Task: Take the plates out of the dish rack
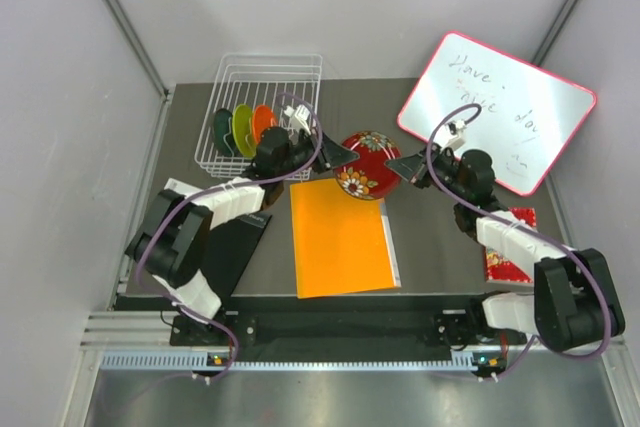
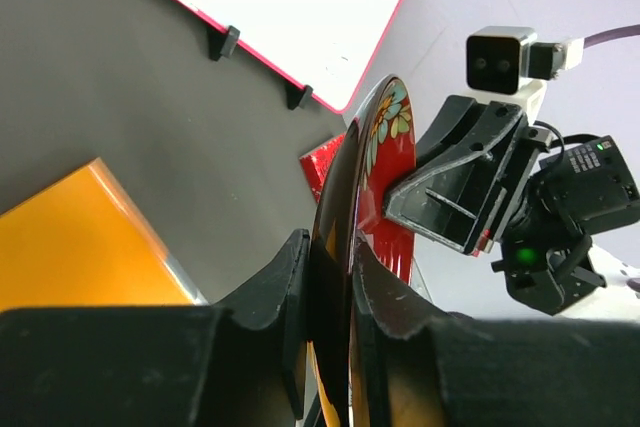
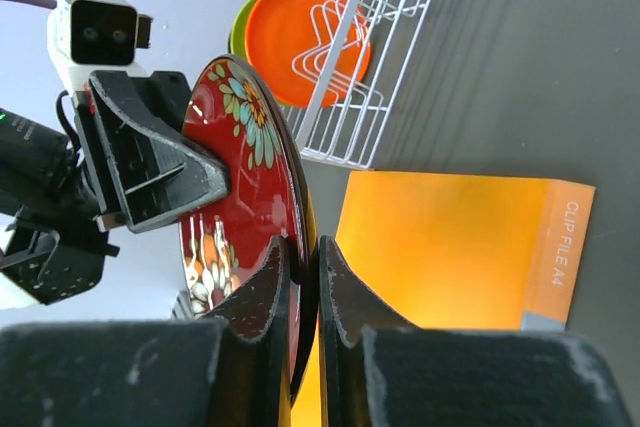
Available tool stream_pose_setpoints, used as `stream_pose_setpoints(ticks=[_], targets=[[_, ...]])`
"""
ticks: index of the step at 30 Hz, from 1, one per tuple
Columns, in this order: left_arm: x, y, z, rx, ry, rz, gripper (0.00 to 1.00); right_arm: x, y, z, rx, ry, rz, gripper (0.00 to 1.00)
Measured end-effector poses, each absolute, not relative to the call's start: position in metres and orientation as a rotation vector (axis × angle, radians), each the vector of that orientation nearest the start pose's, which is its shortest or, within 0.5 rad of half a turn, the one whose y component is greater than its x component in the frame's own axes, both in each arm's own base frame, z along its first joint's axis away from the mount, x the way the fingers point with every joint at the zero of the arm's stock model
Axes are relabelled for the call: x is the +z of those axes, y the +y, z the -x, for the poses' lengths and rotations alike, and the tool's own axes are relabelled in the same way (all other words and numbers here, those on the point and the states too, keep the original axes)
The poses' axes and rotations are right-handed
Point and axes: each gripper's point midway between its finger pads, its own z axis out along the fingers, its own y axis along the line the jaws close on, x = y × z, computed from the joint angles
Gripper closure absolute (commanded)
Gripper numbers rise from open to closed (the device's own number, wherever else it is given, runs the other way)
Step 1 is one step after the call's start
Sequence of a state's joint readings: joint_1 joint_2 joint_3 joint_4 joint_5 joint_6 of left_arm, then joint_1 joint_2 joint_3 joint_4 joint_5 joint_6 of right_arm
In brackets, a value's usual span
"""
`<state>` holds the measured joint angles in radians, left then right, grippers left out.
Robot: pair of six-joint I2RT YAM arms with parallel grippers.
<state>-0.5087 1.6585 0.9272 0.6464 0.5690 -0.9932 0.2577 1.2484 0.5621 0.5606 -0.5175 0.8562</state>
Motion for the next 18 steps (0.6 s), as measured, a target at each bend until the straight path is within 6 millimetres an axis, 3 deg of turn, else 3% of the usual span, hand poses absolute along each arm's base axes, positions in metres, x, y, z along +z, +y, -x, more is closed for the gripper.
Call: stream_pose_setpoints(ticks=[1, 2, 3, 4, 6, 9, 12, 15, 18], targets=[[0.216, -0.336, -0.347, -1.559, 1.909, -0.045, 0.61, 0.200, 0.203, -0.328, 1.244, 1.844, -0.139, 1.00], [0.214, -0.338, -0.346, -1.568, 1.911, -0.053, 0.50, 0.197, 0.200, -0.327, 1.241, 1.849, -0.154, 1.00], [0.210, -0.340, -0.345, -1.573, 1.920, -0.060, 0.44, 0.195, 0.195, -0.327, 1.234, 1.854, -0.167, 1.00], [0.206, -0.342, -0.344, -1.571, 1.928, -0.070, 0.31, 0.192, 0.192, -0.326, 1.218, 1.863, -0.175, 1.00], [0.198, -0.346, -0.339, -1.545, 1.954, -0.102, 0.20, 0.178, 0.175, -0.323, 1.159, 1.908, -0.221, 1.00], [0.193, -0.344, -0.344, -1.416, 1.978, -0.141, 0.10, 0.153, 0.125, -0.323, 0.987, 1.955, -0.387, 1.00], [0.198, -0.322, -0.360, -1.176, 1.967, -0.139, 0.01, 0.133, 0.074, -0.322, 0.774, 1.982, -0.541, 1.00], [0.211, -0.301, -0.373, -0.999, 1.931, -0.130, 0.01, 0.119, 0.053, -0.316, 0.653, 2.022, -0.586, 1.00], [0.230, -0.273, -0.389, -0.793, 1.879, -0.102, 0.01, 0.102, 0.046, -0.309, 0.595, 2.085, -0.605, 1.00]])
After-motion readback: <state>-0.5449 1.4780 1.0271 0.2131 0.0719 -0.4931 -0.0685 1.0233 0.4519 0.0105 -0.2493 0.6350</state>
